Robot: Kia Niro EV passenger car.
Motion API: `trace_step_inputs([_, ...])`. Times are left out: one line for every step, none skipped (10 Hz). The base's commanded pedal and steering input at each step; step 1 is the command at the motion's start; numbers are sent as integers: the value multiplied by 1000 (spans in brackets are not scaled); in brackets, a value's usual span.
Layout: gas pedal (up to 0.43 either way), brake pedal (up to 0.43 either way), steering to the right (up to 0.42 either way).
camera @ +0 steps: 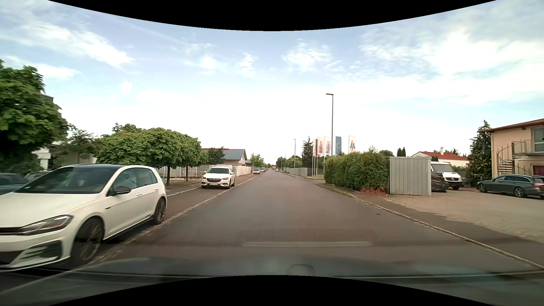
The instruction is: Follow the waypoints while adhering to traffic rules and regulations
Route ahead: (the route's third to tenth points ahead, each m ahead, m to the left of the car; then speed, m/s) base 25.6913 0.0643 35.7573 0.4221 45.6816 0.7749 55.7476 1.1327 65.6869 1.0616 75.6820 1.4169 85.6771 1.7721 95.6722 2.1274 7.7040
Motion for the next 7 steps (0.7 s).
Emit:
trace_step_inputs([177,0,8])
trace_step_inputs([177,0,8])
trace_step_inputs([177,0,8])
trace_step_inputs([177,0,8])
trace_step_inputs([177,0,8])
trace_step_inputs([177,0,8])
trace_step_inputs([177,0,7])
